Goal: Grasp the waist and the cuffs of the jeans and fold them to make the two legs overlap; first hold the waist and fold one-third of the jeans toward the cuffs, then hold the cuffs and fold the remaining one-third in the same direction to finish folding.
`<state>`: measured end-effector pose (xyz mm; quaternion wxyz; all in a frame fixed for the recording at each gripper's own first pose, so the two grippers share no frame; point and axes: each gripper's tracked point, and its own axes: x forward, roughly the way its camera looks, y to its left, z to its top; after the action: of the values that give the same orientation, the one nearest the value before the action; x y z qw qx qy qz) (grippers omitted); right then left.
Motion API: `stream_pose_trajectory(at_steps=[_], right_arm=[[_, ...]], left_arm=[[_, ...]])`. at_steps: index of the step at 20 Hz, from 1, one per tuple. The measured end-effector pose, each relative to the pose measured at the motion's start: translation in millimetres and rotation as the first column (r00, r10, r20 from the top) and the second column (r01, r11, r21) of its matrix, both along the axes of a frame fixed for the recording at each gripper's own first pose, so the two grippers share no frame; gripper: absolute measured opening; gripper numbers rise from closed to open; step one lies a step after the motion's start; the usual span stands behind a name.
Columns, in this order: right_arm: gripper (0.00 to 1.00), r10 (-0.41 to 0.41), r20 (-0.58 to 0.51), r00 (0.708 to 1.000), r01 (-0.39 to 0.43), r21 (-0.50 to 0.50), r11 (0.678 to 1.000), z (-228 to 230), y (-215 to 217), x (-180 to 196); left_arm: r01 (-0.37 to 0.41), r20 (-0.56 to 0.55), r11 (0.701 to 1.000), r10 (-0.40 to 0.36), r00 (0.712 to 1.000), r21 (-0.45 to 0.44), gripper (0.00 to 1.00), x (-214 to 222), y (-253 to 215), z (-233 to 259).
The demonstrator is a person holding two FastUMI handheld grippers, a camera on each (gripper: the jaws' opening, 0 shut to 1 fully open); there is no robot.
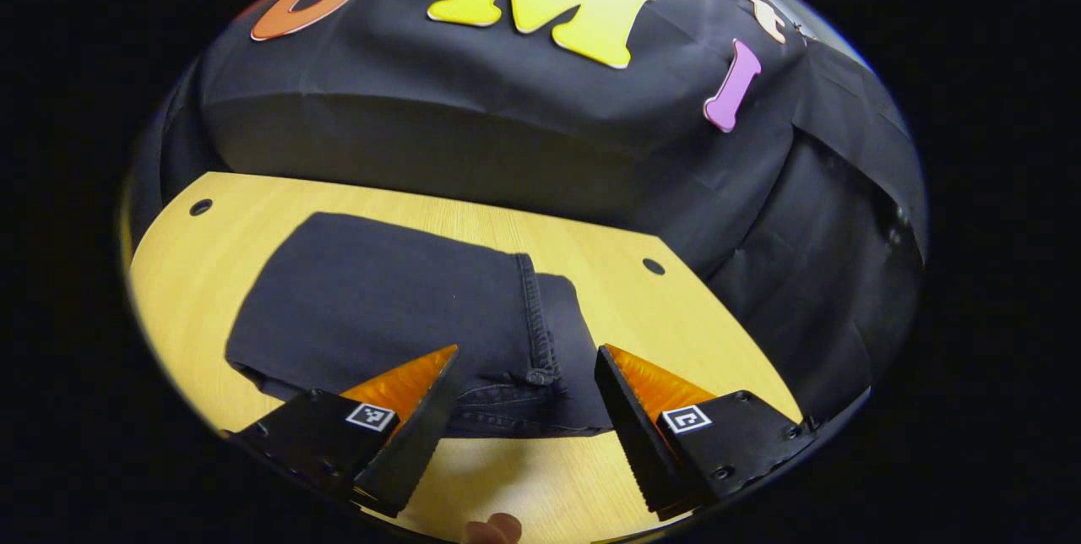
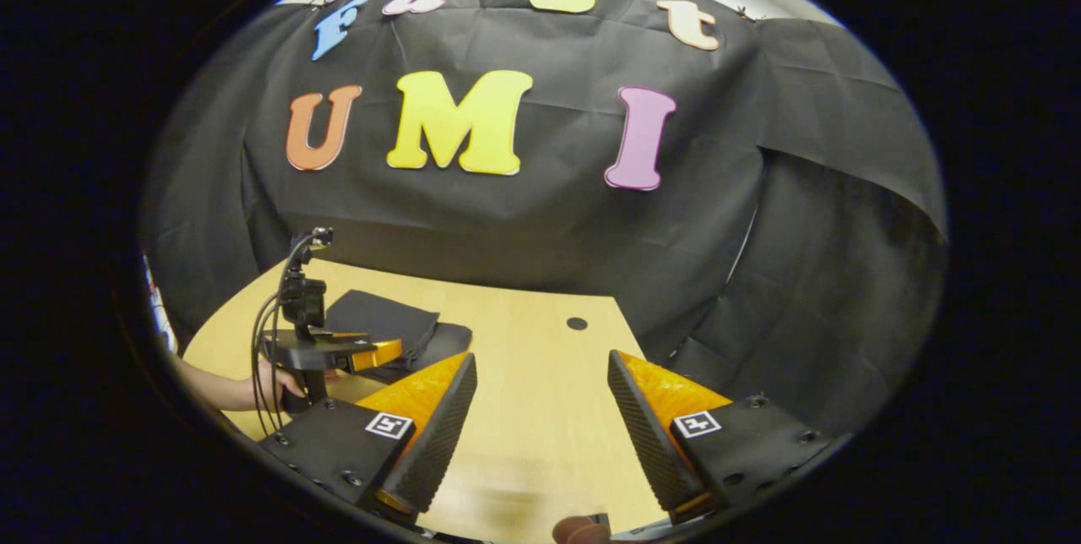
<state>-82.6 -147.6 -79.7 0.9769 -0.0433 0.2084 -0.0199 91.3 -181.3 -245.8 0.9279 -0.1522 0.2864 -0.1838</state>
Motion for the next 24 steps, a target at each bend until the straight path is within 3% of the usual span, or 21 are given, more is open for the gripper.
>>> stream_pose_trajectory(at_steps=[3, 6, 9, 10, 11, 14, 15, 16, 17, 18, 19, 20, 21, 22, 23, 24], right_arm=[[0.94, 0.045, 0.051, 0.998, -0.047, 0.042, 0.998, 10, 31, 16], [0.94, 0.093, 0.136, 0.986, -0.102, 0.062, 0.993, 34, 70, 35], [0.94, 0.124, 0.233, 0.965, -0.142, 0.06, 0.988, 63, 109, 49], [0.98, 0.138, 0.255, 0.957, -0.159, 0.064, 0.985, 70, 123, 50], [0.94, 0.151, 0.274, 0.95, -0.176, 0.067, 0.982, 76, 136, 50], [0.98, 0.177, 0.316, 0.932, -0.206, 0.061, 0.977, 90, 171, 51], [0.98, 0.188, 0.327, 0.926, -0.217, 0.053, 0.975, 95, 182, 50], [0.96, 0.197, 0.341, 0.919, -0.226, 0.048, 0.973, 100, 192, 49], [0.98, 0.196, 0.352, 0.915, -0.225, 0.044, 0.973, 106, 198, 50], [0.96, 0.19, 0.358, 0.914, -0.221, 0.048, 0.974, 109, 204, 49], [0.94, 0.185, 0.363, 0.913, -0.22, 0.057, 0.974, 113, 209, 48], [0.94, 0.18, 0.373, 0.91, -0.22, 0.069, 0.973, 116, 216, 47], [0.96, 0.172, 0.388, 0.906, -0.217, 0.076, 0.973, 121, 220, 45], [0.96, 0.168, 0.403, 0.9, -0.215, 0.075, 0.974, 125, 224, 45], [0.96, 0.172, 0.418, 0.892, -0.218, 0.065, 0.974, 129, 229, 44], [0.94, 0.182, 0.424, 0.887, -0.224, 0.051, 0.973, 130, 233, 44]], left_arm=[[-0.055, 0.09, 0.998, 0.053, 0.995, 0.018, 0.98, -11, 35, 56], [-0.162, 0.227, 0.983, 0.141, 0.964, 0.08, 0.98, -14, 90, 134], [-0.272, 0.375, 0.956, 0.212, 0.902, 0.113, 0.97, -26, 142, 207], [-0.279, 0.412, 0.954, 0.212, 0.886, 0.11, 0.98, -33, 150, 233], [-0.296, 0.448, 0.95, 0.222, 0.866, 0.101, 0.97, -42, 159, 256], [-0.344, 0.543, 0.934, 0.241, 0.804, 0.094, 0.98, -66, 185, 319], [-0.352, 0.567, 0.931, 0.242, 0.788, 0.092, 0.98, -72, 190, 329], [-0.361, 0.582, 0.929, 0.248, 0.774, 0.085, 0.88, -78, 194, 337], [-0.371, 0.59, 0.925, 0.256, 0.765, 0.08, 0.88, -85, 198, 343], [-0.381, 0.594, 0.921, 0.266, 0.759, 0.076, 0.98, -93, 203, 346], [-0.391, 0.595, 0.918, 0.275, 0.755, 0.071, 0.98, -94, 204, 348], [-0.397, 0.6, 0.915, 0.281, 0.749, 0.068, 0.88, -95, 205, 351], [-0.405, 0.6, 0.912, 0.29, 0.746, 0.062, 0.98, -98, 208, 352], [-0.415, 0.603, 0.908, 0.301, 0.739, 0.056, 0.88, -101, 212, 355], [-0.425, 0.601, 0.904, 0.312, 0.736, 0.052, 0.98, -105, 218, 357], [-0.431, 0.598, 0.901, 0.321, 0.734, 0.046, 0.88, -108, 222, 358]])
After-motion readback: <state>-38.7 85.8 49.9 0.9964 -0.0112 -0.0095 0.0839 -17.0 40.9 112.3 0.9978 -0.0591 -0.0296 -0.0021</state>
